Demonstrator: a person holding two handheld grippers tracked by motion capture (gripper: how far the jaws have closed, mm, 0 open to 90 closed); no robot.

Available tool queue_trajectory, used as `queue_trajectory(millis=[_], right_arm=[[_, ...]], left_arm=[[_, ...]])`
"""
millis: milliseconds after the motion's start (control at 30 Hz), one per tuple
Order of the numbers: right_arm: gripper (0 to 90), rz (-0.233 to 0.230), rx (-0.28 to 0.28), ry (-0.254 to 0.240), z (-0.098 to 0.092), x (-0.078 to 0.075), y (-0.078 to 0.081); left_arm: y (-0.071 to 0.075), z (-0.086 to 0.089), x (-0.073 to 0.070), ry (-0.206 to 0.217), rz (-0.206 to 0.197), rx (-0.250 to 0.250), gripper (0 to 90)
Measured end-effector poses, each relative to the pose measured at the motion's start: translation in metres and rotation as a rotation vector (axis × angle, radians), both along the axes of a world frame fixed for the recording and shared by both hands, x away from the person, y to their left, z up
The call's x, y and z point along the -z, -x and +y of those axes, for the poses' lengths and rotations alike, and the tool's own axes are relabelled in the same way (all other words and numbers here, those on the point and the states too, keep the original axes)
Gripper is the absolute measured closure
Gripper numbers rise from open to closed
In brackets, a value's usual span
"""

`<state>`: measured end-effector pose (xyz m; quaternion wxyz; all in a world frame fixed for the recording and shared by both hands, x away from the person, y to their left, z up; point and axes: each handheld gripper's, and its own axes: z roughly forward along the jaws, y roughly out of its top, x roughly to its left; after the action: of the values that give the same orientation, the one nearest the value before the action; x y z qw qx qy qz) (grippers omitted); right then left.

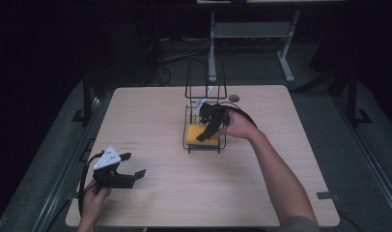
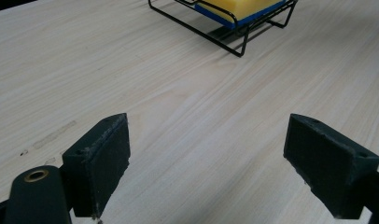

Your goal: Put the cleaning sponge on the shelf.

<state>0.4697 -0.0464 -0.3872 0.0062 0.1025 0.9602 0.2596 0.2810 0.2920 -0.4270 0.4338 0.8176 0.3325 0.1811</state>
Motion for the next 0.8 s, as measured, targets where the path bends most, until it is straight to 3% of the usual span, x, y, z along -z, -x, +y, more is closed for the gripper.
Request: queue_trajectory(millis=[367,800], right_arm=[[16.3,-0.024,0.003,-0.023,-0.005,-0.002,0.008],[16.3,-0.008,-0.017,-0.008,-0.002,-0.005,0.019]], left_arm=[[0.001,0.000,0.000,-0.002,0.001,0.005,14.1],[0.001,-0.001,-0.001,-0.006,-0.001,0.012,14.1]])
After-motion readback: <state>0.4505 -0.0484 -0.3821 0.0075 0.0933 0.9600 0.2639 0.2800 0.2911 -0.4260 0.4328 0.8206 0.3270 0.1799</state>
